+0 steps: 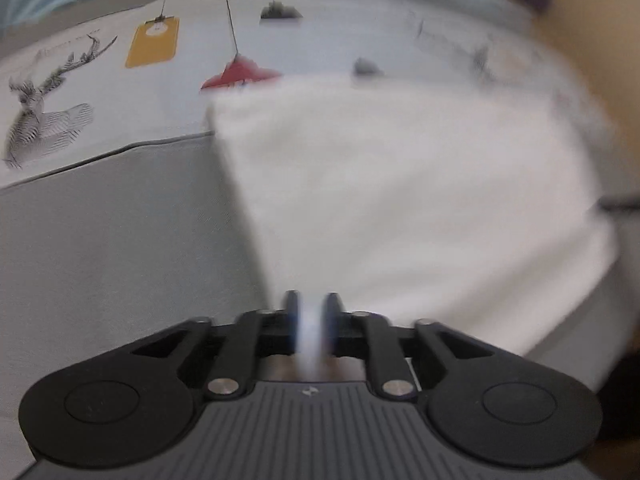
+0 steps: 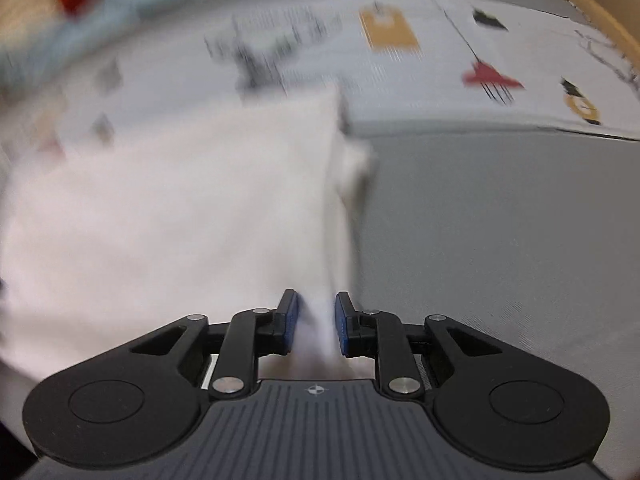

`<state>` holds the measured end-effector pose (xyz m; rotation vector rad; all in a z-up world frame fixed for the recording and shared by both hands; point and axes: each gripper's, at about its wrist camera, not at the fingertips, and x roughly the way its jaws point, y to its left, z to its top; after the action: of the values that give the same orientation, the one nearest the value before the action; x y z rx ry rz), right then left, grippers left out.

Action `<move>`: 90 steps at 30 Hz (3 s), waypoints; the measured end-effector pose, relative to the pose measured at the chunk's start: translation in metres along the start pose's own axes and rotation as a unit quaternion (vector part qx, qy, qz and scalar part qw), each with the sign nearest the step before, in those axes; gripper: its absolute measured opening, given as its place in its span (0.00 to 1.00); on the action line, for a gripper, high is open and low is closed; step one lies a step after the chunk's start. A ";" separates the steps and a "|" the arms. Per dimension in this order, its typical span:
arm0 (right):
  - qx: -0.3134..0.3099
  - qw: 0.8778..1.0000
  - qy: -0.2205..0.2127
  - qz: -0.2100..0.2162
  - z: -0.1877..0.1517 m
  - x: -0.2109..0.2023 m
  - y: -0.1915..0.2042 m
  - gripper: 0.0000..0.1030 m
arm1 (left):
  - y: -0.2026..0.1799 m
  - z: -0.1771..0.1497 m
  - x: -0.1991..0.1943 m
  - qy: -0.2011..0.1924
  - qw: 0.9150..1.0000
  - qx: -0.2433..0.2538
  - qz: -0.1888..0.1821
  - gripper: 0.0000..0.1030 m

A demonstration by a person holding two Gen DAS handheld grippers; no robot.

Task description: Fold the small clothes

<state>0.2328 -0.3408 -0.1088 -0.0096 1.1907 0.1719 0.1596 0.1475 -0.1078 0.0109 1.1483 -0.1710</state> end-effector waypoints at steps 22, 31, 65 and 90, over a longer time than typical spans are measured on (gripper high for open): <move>0.015 0.976 -0.215 -0.022 -0.024 -0.139 0.043 0.36 | -0.050 -0.025 -0.131 -0.153 0.987 -0.039 0.019 0.48; 0.021 0.963 -0.266 0.041 -0.080 -0.167 0.096 0.43 | -0.063 -0.055 -0.185 -0.262 0.962 -0.080 0.013 0.65; -0.090 0.971 -0.211 0.067 -0.099 -0.098 0.248 0.42 | -0.023 -0.057 -0.173 -0.240 0.957 -0.160 -0.003 0.66; -0.279 0.936 -0.176 0.124 -0.118 -0.061 0.350 0.29 | 0.014 -0.055 -0.163 -0.210 0.950 -0.230 -0.001 0.66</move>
<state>0.0537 -0.0149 -0.0677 -0.3164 0.7502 0.7038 0.0467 0.1879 0.0167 -0.4218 0.7388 0.0954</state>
